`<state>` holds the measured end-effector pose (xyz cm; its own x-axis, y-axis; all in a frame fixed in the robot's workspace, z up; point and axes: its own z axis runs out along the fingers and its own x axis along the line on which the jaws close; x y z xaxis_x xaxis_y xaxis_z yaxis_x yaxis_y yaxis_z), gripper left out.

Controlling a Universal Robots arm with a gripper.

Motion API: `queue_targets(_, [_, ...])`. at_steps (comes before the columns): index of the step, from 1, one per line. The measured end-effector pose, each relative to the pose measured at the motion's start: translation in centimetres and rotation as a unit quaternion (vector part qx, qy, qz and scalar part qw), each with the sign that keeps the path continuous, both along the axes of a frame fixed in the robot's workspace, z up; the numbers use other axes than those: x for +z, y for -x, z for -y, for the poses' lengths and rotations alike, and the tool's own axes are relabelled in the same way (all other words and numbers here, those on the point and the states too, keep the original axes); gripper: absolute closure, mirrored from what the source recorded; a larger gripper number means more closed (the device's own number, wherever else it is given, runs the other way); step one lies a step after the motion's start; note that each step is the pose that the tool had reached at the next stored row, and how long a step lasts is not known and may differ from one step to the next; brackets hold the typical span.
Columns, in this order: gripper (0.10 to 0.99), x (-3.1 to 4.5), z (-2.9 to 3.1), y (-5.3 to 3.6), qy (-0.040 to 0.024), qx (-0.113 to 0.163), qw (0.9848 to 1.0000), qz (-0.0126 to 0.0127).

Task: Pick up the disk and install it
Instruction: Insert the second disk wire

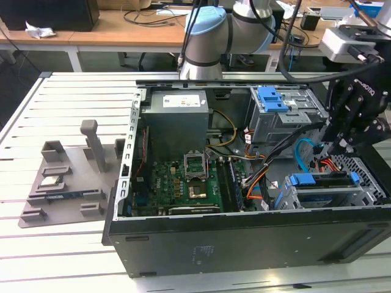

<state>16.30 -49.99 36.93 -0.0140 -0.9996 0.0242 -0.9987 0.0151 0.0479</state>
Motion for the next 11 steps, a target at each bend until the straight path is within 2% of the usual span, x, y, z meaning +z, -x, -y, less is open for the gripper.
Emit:
queue_targets(4, [0.725,0.29,0.00,1.10,0.0038,0.003,1.0000,0.0023])
queue_targets(7, [0.725,0.29,0.00,1.72,0.0047,0.013,0.9999,0.0024])
queue_targets(11, [0.725,0.29,0.10,2.02,0.0061,0.025,0.9997,0.0024])
